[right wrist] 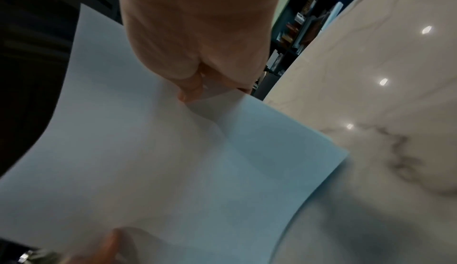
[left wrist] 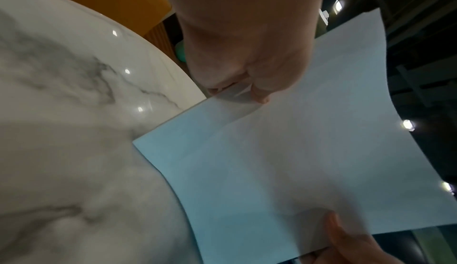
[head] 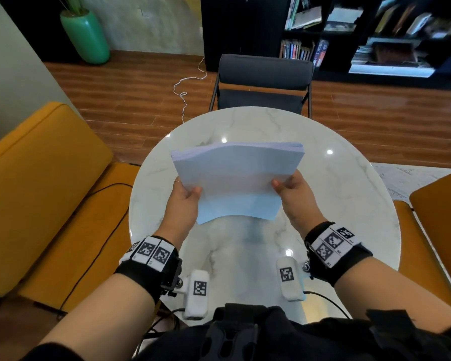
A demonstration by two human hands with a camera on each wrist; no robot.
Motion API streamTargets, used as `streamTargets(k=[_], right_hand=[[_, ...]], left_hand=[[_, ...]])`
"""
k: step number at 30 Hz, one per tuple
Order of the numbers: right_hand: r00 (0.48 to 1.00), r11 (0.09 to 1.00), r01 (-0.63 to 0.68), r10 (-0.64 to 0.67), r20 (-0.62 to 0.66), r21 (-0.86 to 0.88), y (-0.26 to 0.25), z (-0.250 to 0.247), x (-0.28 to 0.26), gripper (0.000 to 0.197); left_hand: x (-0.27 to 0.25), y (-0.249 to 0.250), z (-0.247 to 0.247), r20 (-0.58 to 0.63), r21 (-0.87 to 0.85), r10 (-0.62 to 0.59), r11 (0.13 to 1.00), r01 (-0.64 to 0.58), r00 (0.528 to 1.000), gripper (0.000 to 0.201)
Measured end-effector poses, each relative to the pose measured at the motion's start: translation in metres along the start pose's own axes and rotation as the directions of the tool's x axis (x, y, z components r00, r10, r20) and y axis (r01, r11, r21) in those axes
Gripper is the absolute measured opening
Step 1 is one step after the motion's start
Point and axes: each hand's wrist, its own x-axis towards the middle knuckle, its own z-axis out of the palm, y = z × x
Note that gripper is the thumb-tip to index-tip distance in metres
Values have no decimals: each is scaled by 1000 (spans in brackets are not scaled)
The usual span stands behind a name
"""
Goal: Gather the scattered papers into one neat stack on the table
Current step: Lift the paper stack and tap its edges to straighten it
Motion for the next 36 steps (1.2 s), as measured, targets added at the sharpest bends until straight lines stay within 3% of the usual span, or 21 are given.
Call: streamTargets(k=[5, 8, 10, 11, 12, 13, 14, 17, 21, 24, 27, 30, 33, 36], right_hand=[[1000, 994, -20, 19, -7, -112, 4, -5, 4, 29], [979, 964, 149, -175, -107, -219, -31, -14, 4, 31], [913, 825, 334, -403, -59, -456, -62, -21, -1, 61], [863, 680, 423, -504, 38, -598, -78, -22, -5, 75], [821, 527, 486, -550, 156, -698, -91, -20, -8, 82], [805, 428, 521, -535, 257, -739, -101, -16, -8, 82], [819, 406, 526, -478, 317, -747, -108, -11, -8, 71], [895, 615, 443, -341, 286, -652, -112, 0, -6, 6], [951, 829, 308, -278, 133, -468, -103, -23, 1, 5], [983, 964, 182, -172, 66, -193, -97, -50, 3, 15], [990, 990, 121, -115, 83, -66, -90, -67, 5, 23], [997, 999, -17, 15, 81, 31, -72, -70, 14, 22], [984, 980, -171, 165, 65, 104, -49, -68, 27, 21], [972, 971, -236, 235, 25, 38, -33, -62, 27, 7]], left_hand=[[-3, -1, 2, -49, 80, -27, 996, 31, 998, 28], [-2, 15, -4, -79, 168, 52, 985, -38, 996, 24], [0, 27, -10, -72, 270, 126, 957, -103, 989, 26], [2, 33, -13, -48, 339, 178, 929, -151, 983, 26], [3, 40, -14, -10, 409, 233, 888, -209, 972, 23], [4, 48, -13, 36, 469, 284, 842, -268, 958, 19], [4, 56, -12, 84, 513, 326, 796, -321, 942, 16], [4, 77, -8, 212, 582, 352, 704, -407, 912, 11], [6, 83, -26, 284, 579, 230, 733, -358, 931, 6], [14, 67, -53, 214, 457, 152, 858, -236, 965, 11], [13, 52, -63, 171, 59, 81, 994, -92, 982, 14], [4, 40, -49, 265, -358, -19, 926, 117, 964, 27], [-4, 32, -35, 395, -405, -147, 858, 315, 907, 30], [0, 23, -28, 343, -267, -275, 888, 374, 898, 27]])
